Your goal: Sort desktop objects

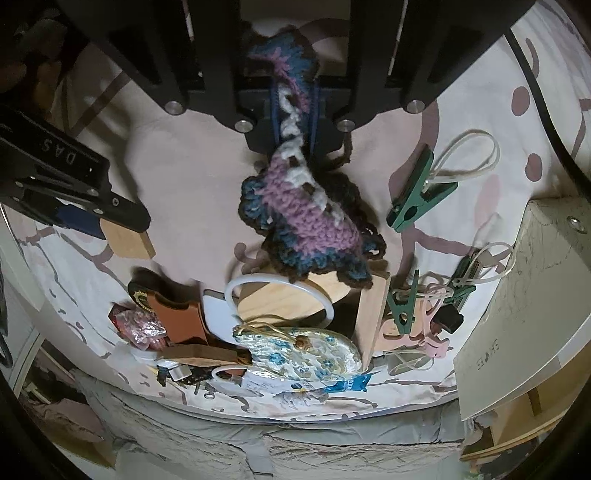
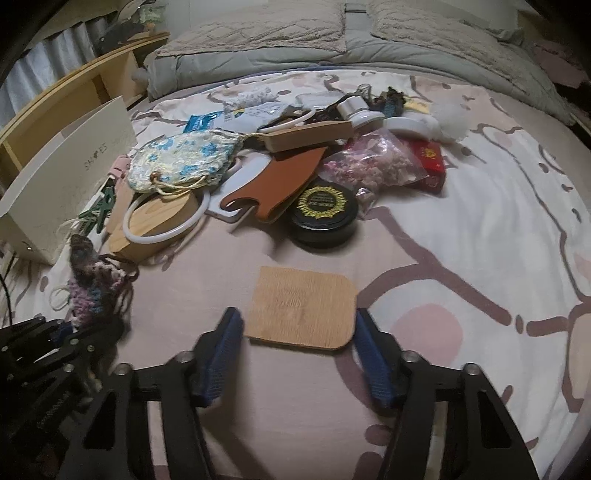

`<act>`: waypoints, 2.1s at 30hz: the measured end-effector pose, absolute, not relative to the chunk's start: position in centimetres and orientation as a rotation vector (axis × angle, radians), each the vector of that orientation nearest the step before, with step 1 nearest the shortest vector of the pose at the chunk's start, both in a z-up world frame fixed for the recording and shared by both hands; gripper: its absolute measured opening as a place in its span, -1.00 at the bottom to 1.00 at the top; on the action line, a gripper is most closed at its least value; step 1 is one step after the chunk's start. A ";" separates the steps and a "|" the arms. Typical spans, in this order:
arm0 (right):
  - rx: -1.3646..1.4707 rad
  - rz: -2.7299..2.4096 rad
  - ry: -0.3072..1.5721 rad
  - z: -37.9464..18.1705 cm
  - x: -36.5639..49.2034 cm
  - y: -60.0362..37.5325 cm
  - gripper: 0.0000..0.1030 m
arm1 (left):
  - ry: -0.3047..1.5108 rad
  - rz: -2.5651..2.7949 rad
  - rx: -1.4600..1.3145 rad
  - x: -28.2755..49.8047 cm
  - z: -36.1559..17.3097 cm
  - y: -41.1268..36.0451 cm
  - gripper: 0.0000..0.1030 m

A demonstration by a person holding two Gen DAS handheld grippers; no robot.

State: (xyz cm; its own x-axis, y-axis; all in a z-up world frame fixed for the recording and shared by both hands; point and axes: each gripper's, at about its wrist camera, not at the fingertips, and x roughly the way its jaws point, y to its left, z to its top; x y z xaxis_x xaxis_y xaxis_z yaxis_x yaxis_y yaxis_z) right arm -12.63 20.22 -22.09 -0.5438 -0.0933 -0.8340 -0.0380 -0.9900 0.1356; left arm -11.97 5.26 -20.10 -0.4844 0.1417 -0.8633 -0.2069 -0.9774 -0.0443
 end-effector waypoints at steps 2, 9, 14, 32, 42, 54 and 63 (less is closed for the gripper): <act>1.482 -2.727 -0.210 -22.1 -12.6 20.2 0.13 | 0.083 2.545 -1.468 -12.0 -20.0 5.1 -0.76; 1.442 -2.735 -0.231 -21.7 -12.4 20.2 0.12 | 0.045 2.560 -1.443 -11.9 -19.6 4.8 -0.79; 1.374 -2.725 -0.253 -20.8 -12.1 20.0 0.12 | 0.005 2.581 -1.408 -11.9 -18.7 4.4 -0.79; 1.135 -2.750 -0.334 -16.7 -10.8 20.0 0.12 | -0.037 2.704 -1.228 -11.7 -13.9 2.9 -0.79; 1.038 -2.752 -0.319 -13.4 -11.3 19.3 0.12 | -0.069 2.781 -1.049 -13.7 -8.3 1.7 -0.79; 0.899 -2.746 -0.245 -7.8 -13.5 17.1 0.12 | -0.128 2.869 -0.880 -17.2 -2.3 -0.1 -0.79; 0.814 -2.741 -0.183 -3.7 -16.0 13.7 0.12 | -0.208 2.915 -0.782 -19.5 1.3 -2.0 -0.79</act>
State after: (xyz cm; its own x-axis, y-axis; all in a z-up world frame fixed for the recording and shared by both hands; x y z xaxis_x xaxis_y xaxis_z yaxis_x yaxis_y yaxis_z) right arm -16.02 13.68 -3.69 -0.8035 -0.2969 -0.5160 0.2257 -0.9540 0.1975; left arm -19.46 -2.03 1.27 -0.8602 0.1469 -0.4883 -0.0762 -0.9839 -0.1618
